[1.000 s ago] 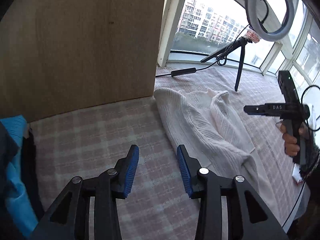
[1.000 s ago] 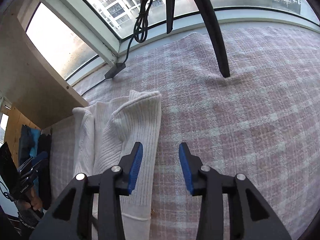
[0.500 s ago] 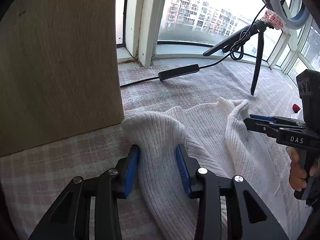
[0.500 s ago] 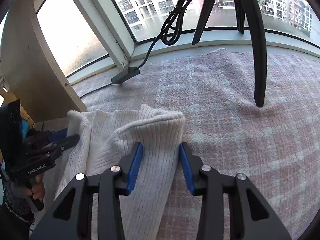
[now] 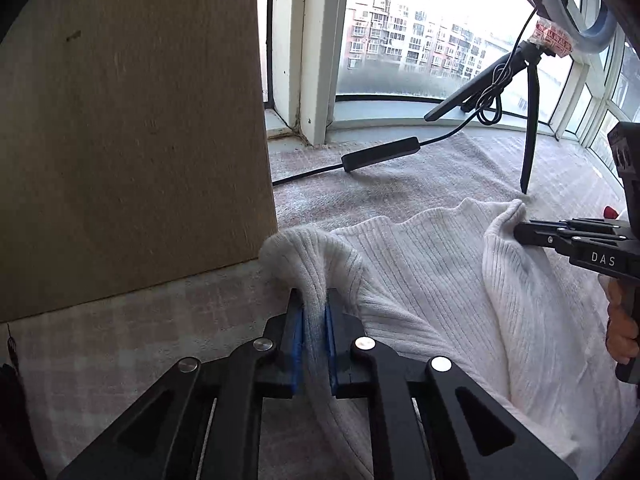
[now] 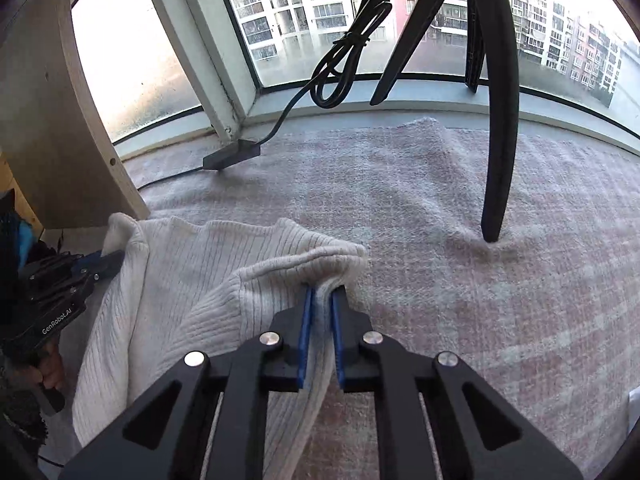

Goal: Fold clothes
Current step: 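Lay the hem over the collar with both tools and open them, then move both tools to the hem end of the folded cardigan strip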

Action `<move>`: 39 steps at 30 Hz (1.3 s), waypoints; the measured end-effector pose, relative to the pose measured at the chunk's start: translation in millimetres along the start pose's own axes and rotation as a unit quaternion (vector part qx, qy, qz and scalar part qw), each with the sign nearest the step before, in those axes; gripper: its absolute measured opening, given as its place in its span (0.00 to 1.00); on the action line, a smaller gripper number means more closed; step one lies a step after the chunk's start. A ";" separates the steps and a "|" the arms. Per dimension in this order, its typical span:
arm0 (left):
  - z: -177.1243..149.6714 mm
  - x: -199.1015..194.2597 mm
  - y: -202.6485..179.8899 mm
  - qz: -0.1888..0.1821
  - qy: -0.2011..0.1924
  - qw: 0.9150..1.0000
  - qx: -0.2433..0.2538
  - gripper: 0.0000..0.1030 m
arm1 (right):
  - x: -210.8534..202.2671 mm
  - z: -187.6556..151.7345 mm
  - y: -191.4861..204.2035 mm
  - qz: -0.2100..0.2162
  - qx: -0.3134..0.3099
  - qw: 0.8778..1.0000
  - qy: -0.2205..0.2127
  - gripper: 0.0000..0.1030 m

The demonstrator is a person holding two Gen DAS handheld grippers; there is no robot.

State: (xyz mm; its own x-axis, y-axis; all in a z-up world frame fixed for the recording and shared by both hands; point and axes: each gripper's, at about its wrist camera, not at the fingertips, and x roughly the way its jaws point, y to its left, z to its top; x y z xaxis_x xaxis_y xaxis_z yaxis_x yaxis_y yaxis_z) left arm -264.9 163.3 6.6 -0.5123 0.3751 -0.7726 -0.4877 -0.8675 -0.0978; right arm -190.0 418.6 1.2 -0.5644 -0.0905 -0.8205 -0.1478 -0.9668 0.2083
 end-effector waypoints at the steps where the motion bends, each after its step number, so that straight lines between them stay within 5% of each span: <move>1: -0.5 -8.8 1.5 0.006 -0.011 1.000 -0.002 0.16 | -5.0 1.6 -4.1 0.007 0.011 1.000 -0.004 0.17; 4: -4.3 -37.1 4.1 0.025 -0.048 0.999 0.006 0.15 | -24.7 4.4 -14.1 0.018 0.035 0.999 -0.031 0.18; 7: -4.5 -29.9 1.5 0.008 -0.033 0.999 0.019 0.14 | -32.3 4.5 -10.6 0.033 0.022 0.998 -0.041 0.18; 16: 6.5 14.4 -21.5 0.032 0.016 0.998 0.047 0.11 | 15.7 17.3 16.7 0.012 -0.015 1.000 0.024 0.18; 21: -4.5 -71.8 -18.9 -0.001 -0.018 1.000 0.023 0.11 | -49.9 12.6 -1.1 0.096 0.024 0.995 0.012 0.18; 27: -45.6 -218.3 -21.8 0.023 -0.052 0.998 0.015 0.16 | -160.8 -8.1 -32.6 0.170 0.048 0.984 -0.019 0.22; 32: -109.3 -303.9 -39.2 0.039 -0.011 0.999 0.011 0.27 | -233.5 -70.6 -43.8 0.195 0.042 0.980 0.003 0.34; 36: -180.8 -333.4 -60.3 0.016 0.063 0.998 0.022 0.29 | -272.4 -149.6 -45.2 0.217 0.056 0.973 0.059 0.34; 39: -225.0 -335.5 -69.8 -0.006 0.090 0.996 0.007 0.33 | -292.8 -211.1 -43.1 0.211 0.104 0.970 0.056 0.37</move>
State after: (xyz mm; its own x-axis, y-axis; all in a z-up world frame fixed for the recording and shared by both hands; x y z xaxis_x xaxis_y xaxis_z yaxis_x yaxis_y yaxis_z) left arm 100.0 24.5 131.5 -0.3717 0.3186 -0.8720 -0.5037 -0.8582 -0.0988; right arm 153.0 436.3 120.1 -0.5204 -0.5040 -0.6893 -0.0908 -0.7700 0.6315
